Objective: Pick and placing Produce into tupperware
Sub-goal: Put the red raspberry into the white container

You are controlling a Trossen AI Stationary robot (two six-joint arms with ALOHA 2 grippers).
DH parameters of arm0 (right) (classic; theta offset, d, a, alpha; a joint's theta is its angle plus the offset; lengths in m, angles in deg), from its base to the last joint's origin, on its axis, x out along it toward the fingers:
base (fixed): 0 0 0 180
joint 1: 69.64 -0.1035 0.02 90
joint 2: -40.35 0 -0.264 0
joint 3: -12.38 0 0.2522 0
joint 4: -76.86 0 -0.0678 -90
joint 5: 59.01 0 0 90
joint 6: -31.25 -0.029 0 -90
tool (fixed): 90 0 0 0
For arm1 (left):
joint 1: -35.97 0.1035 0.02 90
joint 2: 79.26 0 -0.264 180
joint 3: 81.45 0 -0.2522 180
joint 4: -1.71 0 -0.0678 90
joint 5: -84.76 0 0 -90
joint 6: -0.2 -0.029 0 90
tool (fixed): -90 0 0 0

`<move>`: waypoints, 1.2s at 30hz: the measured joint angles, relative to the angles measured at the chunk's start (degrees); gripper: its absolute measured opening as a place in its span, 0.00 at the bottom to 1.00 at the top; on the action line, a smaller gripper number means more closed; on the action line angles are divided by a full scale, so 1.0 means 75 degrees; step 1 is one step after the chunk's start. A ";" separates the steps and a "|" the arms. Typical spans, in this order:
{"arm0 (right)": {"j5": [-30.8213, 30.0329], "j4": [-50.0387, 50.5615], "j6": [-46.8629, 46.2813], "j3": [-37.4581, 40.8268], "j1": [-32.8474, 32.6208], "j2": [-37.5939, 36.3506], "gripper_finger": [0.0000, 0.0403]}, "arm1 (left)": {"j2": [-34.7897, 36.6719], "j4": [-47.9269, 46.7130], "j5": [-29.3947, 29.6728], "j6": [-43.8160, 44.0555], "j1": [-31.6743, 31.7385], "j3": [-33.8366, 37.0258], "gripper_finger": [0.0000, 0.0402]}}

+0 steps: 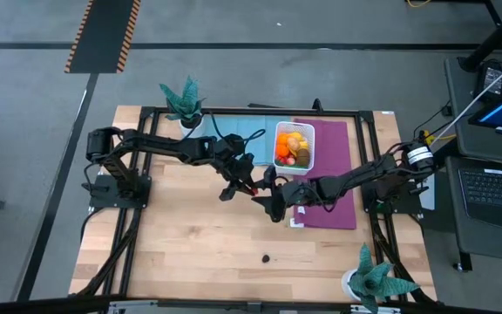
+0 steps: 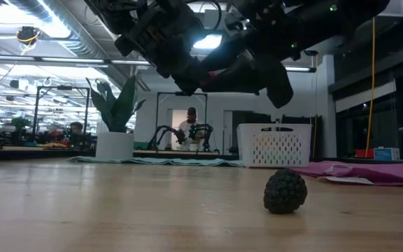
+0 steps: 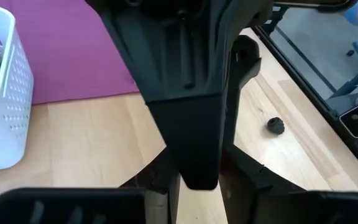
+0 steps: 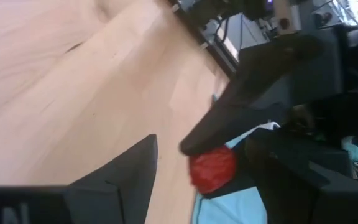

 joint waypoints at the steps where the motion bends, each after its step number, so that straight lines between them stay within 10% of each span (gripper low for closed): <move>1: -0.0006 0.0035 0.0000 0.0005 -0.0035 0.0000 0.60 | 0.0000 0.0002 -0.0027 0.0003 0.0000 0.0000 0.19; 36: -0.0029 0.0139 -0.0059 0.0026 -0.0171 -0.0003 0.25 | 0.0000 -0.0010 -0.0244 0.0396 -0.0026 0.0000 0.25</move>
